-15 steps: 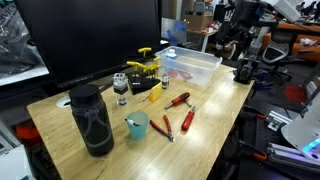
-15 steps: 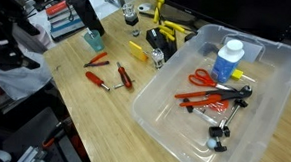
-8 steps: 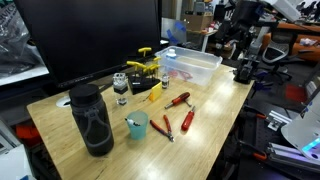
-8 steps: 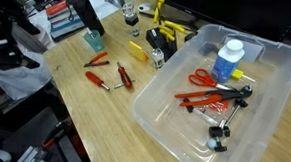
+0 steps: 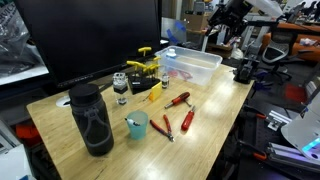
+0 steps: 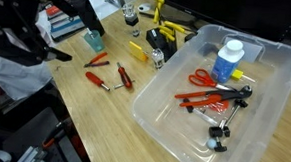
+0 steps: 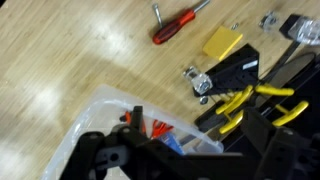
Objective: Put the pair of scissors on the table
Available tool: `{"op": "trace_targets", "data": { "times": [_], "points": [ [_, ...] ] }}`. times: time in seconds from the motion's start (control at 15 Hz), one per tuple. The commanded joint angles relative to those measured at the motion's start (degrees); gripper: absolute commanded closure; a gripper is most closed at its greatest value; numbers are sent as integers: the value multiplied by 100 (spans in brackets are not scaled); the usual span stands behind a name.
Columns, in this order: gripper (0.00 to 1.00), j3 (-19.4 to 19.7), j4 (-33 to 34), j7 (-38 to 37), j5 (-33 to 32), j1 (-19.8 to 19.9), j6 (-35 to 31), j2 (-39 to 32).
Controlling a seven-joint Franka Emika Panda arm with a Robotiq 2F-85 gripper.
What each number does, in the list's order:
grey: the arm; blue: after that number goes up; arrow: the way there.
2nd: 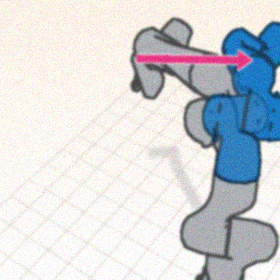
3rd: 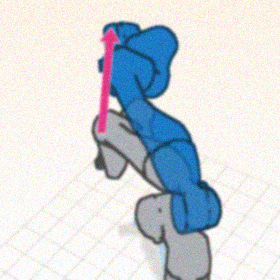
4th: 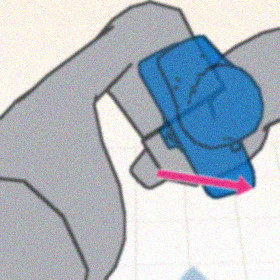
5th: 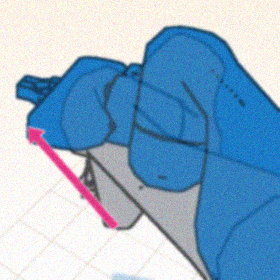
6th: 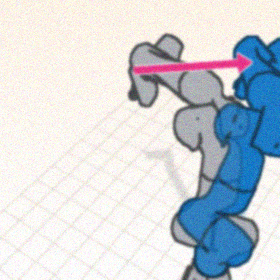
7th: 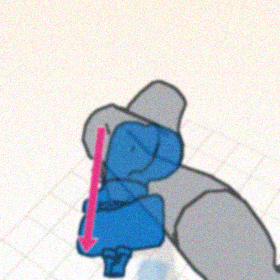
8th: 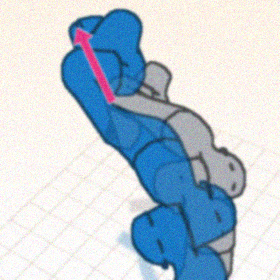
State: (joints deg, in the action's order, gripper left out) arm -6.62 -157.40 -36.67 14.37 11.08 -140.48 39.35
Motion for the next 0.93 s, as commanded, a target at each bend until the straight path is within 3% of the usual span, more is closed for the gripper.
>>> {"op": "trace_targets", "data": {
  "times": [0.0, 0.2, 0.33, 0.4, 0.6, 0.87],
  "points": [
    [0, -329, 219, -623, -969, 857, -504, -507],
    [0, -257, 583, -913, -1717, 1265, -603, -1150],
    [0, -113, 862, -1077, -1805, 1206, -640, -1577],
    [0, 37, 551, -943, -1776, 1039, -583, -1182],
    [0, 89, 833, -1055, -1819, 990, -597, -1592],
    [0, 86, 841, -1058, -1819, 991, -597, -1574]
  ]
}}
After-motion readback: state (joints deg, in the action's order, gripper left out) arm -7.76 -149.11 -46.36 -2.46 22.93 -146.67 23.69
